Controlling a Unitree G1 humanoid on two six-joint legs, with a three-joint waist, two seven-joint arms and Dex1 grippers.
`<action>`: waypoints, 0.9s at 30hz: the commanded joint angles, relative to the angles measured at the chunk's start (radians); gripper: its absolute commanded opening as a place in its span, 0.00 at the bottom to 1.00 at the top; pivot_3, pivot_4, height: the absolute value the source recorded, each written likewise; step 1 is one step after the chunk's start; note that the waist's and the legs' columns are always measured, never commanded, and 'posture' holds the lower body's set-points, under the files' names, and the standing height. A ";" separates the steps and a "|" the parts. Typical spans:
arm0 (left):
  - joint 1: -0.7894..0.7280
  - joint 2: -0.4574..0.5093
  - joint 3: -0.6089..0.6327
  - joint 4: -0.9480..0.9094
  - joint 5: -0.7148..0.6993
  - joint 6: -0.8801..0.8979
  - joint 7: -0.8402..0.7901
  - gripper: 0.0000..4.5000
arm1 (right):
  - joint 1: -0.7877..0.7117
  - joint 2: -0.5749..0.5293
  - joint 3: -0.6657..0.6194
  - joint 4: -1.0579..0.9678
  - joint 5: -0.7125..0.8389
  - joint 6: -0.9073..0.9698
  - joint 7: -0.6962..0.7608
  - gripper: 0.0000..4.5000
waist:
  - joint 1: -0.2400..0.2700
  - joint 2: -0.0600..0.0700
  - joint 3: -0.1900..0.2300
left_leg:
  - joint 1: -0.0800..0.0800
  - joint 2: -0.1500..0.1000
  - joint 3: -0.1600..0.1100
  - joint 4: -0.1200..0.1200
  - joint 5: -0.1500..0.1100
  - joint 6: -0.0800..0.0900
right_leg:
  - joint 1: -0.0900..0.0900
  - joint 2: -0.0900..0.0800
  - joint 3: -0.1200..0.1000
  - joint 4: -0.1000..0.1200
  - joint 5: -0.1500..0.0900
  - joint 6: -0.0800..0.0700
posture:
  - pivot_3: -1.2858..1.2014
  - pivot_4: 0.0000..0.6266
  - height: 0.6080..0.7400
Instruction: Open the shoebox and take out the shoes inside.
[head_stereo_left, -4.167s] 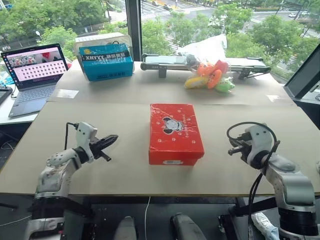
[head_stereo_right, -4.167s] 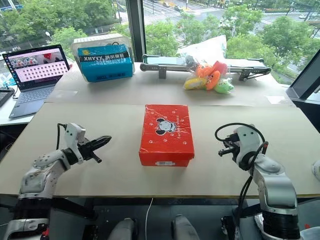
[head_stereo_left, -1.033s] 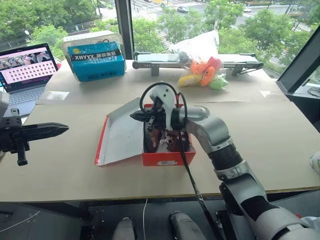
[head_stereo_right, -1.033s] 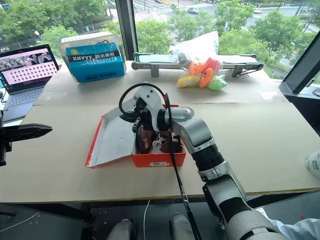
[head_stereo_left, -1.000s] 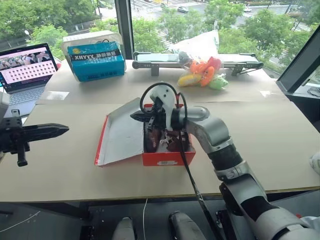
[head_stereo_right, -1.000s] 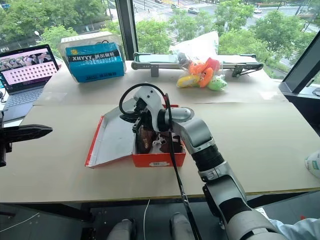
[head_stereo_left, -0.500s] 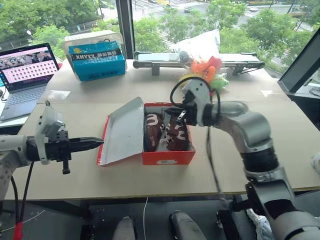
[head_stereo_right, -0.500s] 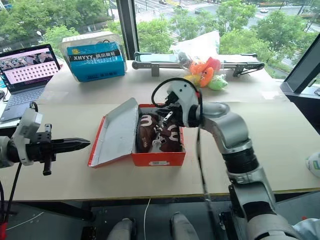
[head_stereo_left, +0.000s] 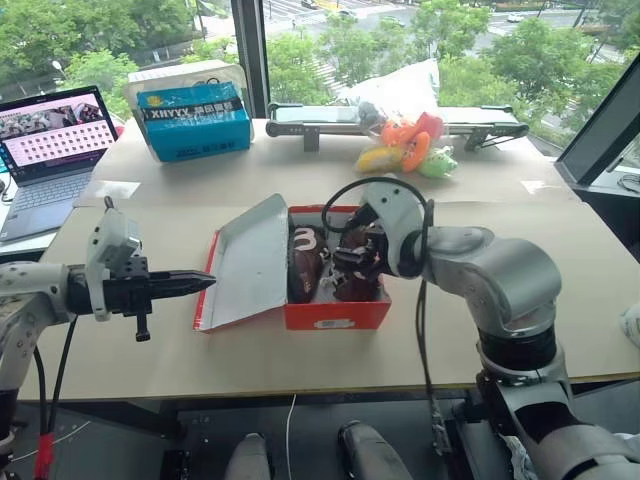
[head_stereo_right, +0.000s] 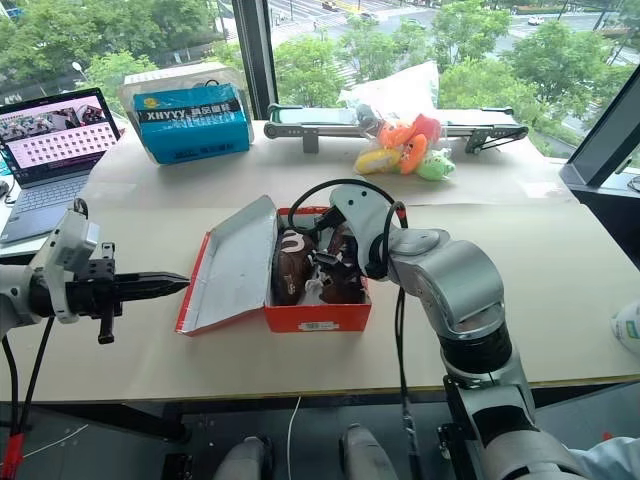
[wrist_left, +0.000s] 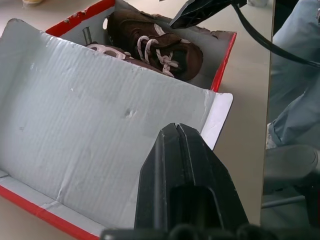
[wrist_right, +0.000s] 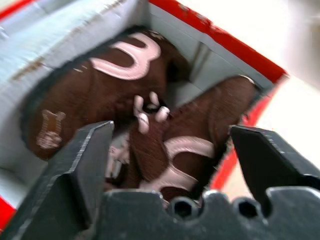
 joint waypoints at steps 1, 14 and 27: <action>-0.028 0.004 0.005 -0.008 -0.004 -0.007 0.002 0.00 | -0.028 -0.050 0.089 -0.056 -0.017 0.006 -0.028 0.99 | -0.002 0.000 0.000 | 0.000 0.000 0.000 0.000 0.000 0.000 | 0.000 0.000 0.000 0.000 0.000 0.000 | 0.52 0.24 0.97; -0.040 -0.002 -0.006 -0.019 -0.005 0.000 0.026 0.00 | 0.008 -0.019 0.184 0.066 -0.060 -0.101 -0.069 0.99 | -0.001 0.000 0.000 | 0.000 0.000 0.000 0.000 0.000 0.000 | 0.000 0.000 0.000 0.000 0.000 0.000 | 0.52 0.24 0.97; -0.039 -0.001 0.004 -0.034 -0.018 0.003 0.048 0.00 | 0.121 0.023 0.236 0.265 -0.137 -0.278 -0.062 0.99 | -0.003 -0.007 -0.005 | 0.006 0.000 0.000 0.002 0.000 0.000 | 0.007 0.000 0.000 0.000 0.001 0.001 | 0.52 0.24 0.97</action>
